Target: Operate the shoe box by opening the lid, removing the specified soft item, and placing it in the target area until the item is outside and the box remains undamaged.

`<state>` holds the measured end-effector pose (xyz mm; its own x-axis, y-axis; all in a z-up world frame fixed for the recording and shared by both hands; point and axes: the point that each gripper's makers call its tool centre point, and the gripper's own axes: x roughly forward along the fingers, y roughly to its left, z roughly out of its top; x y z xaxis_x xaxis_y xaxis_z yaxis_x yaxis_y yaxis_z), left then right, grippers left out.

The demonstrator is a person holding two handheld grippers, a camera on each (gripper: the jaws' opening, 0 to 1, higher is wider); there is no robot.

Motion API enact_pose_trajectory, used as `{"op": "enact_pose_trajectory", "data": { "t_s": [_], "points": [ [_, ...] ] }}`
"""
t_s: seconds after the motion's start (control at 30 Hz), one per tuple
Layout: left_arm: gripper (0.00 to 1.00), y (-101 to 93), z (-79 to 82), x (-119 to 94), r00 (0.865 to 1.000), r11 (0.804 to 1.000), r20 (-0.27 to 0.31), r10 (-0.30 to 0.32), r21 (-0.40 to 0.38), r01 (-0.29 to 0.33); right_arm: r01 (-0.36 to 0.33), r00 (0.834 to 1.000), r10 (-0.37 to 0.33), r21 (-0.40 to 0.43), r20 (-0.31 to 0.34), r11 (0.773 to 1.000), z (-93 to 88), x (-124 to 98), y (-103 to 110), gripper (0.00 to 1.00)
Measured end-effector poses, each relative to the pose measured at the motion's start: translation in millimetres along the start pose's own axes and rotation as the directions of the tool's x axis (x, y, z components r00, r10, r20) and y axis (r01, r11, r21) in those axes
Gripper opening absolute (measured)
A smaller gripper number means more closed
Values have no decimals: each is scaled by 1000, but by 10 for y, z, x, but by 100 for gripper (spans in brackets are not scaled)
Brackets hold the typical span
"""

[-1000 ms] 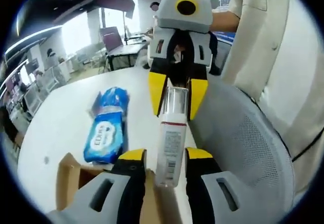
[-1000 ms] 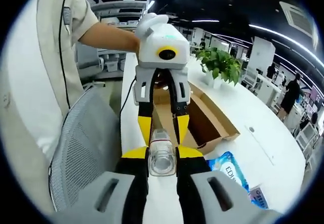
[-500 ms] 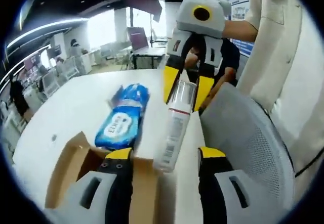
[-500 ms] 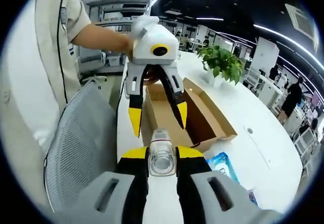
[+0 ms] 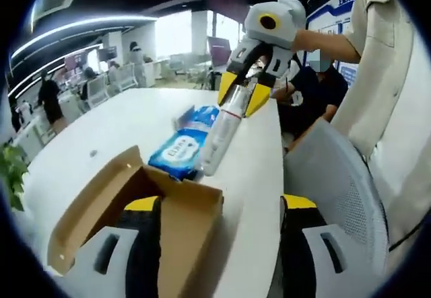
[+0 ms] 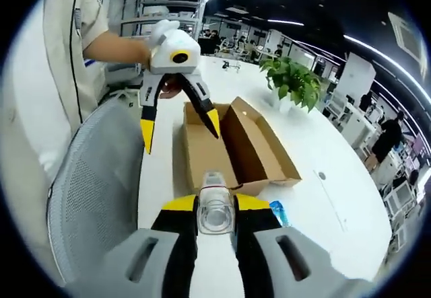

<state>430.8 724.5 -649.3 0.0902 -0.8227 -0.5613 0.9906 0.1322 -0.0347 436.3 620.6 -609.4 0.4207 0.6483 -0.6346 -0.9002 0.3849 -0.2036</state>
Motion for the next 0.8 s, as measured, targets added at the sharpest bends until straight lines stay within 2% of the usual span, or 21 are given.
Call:
{"op": "enact_pose_trajectory", "data": {
  "t_s": [0.3, 0.5, 0.67, 0.8],
  "points": [
    [89, 109, 1, -193, 994, 992, 35, 104, -73, -102, 7, 998, -10, -51, -58, 999, -121, -21, -442, 17],
    [95, 129, -18, -269, 988, 984, 46, 146, -110, -141, -10, 995, 2, -76, -103, 997, -190, 1, -704, 17],
    [100, 143, -37, -334, 982, 975, 44, 184, -136, -177, -24, 990, 12, -87, -140, 996, -269, 19, -908, 17],
    [100, 157, -30, -404, 975, 966, 50, 216, -153, -206, -31, 986, 15, -92, -168, 995, -341, 26, -1064, 17]
  ]
}}
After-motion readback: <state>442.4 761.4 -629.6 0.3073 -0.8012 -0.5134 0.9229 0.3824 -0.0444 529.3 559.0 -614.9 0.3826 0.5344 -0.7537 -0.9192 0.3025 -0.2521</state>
